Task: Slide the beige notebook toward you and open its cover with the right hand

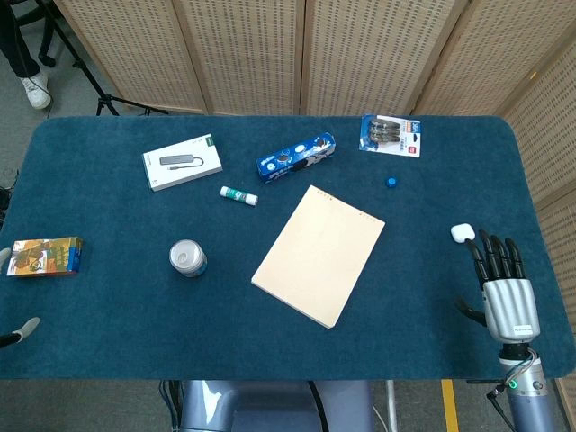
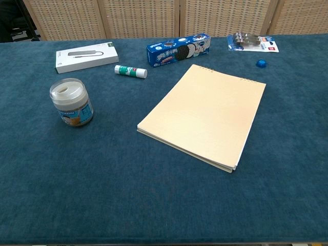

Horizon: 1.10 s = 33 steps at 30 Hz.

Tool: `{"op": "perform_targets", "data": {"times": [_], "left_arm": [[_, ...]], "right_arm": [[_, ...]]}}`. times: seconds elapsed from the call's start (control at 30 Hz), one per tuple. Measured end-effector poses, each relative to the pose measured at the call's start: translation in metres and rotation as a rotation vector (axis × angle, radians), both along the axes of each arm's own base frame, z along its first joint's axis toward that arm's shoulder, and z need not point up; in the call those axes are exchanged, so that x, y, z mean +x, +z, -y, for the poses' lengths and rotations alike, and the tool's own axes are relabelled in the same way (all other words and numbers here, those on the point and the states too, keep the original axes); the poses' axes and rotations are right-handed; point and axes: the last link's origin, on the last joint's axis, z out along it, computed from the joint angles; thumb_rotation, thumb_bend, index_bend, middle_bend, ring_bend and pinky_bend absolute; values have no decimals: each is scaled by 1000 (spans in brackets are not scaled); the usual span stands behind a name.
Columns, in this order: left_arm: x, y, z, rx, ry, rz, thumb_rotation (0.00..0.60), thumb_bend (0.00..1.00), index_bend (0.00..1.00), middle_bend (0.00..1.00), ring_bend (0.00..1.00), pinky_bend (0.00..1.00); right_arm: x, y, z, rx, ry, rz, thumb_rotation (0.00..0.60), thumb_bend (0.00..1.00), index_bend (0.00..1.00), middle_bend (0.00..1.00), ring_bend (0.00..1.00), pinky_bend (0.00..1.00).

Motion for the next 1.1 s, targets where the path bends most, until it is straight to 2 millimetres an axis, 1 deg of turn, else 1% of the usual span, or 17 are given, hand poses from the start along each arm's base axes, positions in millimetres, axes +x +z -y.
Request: {"op": "perform_targets", "data": {"times": [0.13,0.23,0.37,0.5,0.7,0.87,0.9,1.0,1.1], "left_arm": [[0,2,1,0,0,7,600,0,0,0,0,0],[0,2,1,1,-4,10,600,0,0,0,0,0],[0,1,1,0,1,7,600,0,0,0,0,0],[0,2,0,5,5,11,600,0,0,0,0,0],[-2,4,-2,8,16,17,600,0,0,0,0,0],[-4,5,-3,4,22,21,600,0,0,0,0,0],[-4,5,-3,3,23,22,600,0,0,0,0,0],[-4,5,-4,-4,24,23,600,0,0,0,0,0],[-4,4,-4,-10,23,23,600,0,0,0,0,0]], "right_arm": [[2,-1,-2,6,17,10,600,0,94,0,0,0],[4,-3,-3,25,31,26,600,0,143,0,0,0],[14,-15,2,119,68,61,600,0,215,0,0,0],[32,-34,13,246,109,62,600,0,283,0,0,0],[62,-67,19,405,148,40,600,0,399,0,0,0],[81,-94,18,457,165,34,600,6,429,0,0,0],[84,-100,17,468,167,33,600,27,432,0,0,0],[91,-112,16,497,169,33,600,160,451,0,0,0],[97,-125,15,527,169,27,600,222,458,0,0,0]]}}
